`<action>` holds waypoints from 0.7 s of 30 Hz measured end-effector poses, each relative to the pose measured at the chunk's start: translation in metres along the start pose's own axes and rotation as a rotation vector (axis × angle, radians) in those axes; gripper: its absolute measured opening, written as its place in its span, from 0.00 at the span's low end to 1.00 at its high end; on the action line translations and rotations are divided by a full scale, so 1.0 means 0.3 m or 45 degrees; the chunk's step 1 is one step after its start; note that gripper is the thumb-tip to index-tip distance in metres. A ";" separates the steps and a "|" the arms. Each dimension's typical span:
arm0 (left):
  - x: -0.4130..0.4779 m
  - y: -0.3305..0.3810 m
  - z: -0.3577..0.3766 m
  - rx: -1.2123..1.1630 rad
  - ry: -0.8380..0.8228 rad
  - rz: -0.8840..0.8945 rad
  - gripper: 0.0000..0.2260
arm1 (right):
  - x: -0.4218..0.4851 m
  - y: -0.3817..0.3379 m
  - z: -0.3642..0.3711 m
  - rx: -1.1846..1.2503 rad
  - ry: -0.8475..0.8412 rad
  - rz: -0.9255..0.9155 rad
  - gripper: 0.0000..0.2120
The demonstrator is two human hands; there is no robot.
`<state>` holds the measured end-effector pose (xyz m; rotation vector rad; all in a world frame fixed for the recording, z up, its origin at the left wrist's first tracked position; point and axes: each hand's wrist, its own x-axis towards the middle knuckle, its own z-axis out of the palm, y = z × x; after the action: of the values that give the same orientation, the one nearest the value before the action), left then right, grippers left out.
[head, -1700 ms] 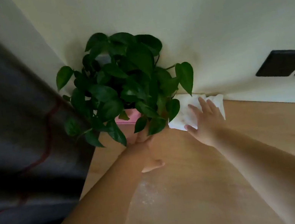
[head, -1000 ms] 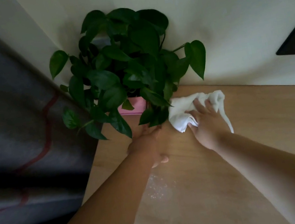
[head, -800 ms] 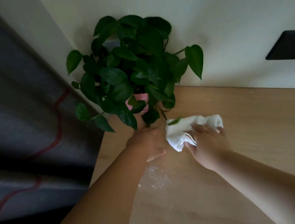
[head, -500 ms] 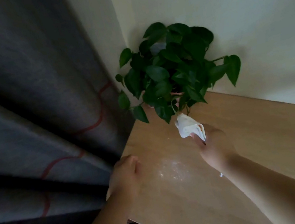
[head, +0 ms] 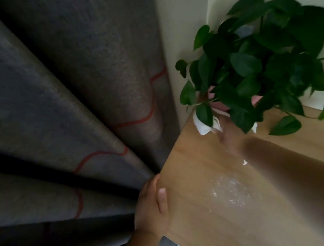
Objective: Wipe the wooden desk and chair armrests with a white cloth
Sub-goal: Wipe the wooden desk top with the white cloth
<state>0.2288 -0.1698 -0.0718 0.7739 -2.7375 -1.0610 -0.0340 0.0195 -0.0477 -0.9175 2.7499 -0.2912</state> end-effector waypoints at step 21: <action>-0.022 -0.016 0.086 0.088 0.240 -0.065 0.30 | 0.048 -0.045 0.077 0.068 0.091 -0.227 0.27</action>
<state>0.2295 -0.1539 -0.0937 0.9082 -2.6197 -0.8577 -0.0312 -0.0024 -0.0685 -1.1613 2.7128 -0.4340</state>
